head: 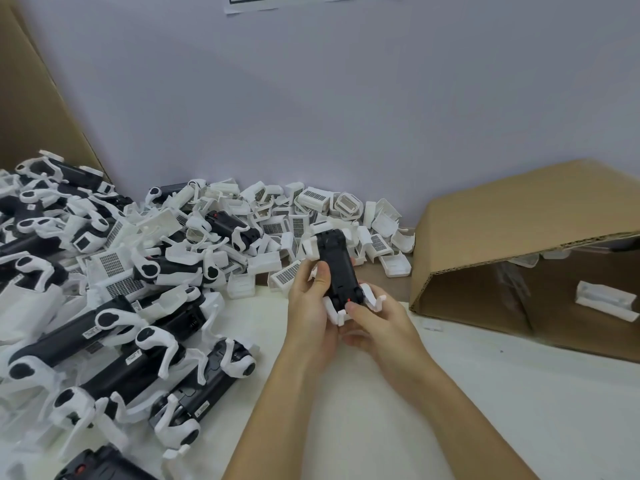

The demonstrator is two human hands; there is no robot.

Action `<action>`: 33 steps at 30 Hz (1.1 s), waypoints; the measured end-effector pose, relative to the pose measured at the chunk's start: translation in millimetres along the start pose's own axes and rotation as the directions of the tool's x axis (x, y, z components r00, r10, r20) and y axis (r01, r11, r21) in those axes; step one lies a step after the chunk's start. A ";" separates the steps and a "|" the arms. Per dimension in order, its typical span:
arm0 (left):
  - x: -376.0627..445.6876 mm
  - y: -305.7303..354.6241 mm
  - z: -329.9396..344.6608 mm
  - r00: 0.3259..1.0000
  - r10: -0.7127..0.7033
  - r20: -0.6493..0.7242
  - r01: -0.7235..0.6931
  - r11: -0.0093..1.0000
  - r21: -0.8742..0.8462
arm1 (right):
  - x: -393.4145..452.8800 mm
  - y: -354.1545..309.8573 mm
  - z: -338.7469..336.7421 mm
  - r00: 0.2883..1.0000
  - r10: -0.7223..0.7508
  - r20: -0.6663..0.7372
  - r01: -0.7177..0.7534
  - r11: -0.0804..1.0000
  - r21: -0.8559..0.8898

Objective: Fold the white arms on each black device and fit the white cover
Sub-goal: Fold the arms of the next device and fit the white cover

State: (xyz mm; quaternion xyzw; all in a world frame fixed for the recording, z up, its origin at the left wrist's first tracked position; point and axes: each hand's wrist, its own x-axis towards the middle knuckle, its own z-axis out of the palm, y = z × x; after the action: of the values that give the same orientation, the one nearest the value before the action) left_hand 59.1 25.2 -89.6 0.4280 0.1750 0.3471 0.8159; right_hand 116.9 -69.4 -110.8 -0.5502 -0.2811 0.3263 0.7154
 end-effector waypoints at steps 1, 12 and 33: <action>0.8 -2.1 -0.9 1.000 0.003 -0.008 -0.003 1.000 0.015 | 0.5 1.9 1.9 1.000 -0.005 -0.030 0.005 1.000 -0.007; -0.3 -5.0 1.5 0.999 -0.025 0.035 0.024 0.999 0.036 | 4.3 7.2 1.8 0.996 0.014 -0.088 -0.016 1.000 -0.016; -3.7 -0.8 3.5 0.998 -0.027 0.050 0.026 1.000 0.011 | 4.0 10.6 1.3 0.995 -0.037 -0.090 0.031 0.997 -0.067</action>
State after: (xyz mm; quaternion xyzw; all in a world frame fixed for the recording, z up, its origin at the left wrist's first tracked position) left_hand 58.9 20.3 -88.3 0.4385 0.1618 0.3245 0.8224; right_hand 116.9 -63.6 -120.6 -0.5830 -0.2681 0.2793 0.7143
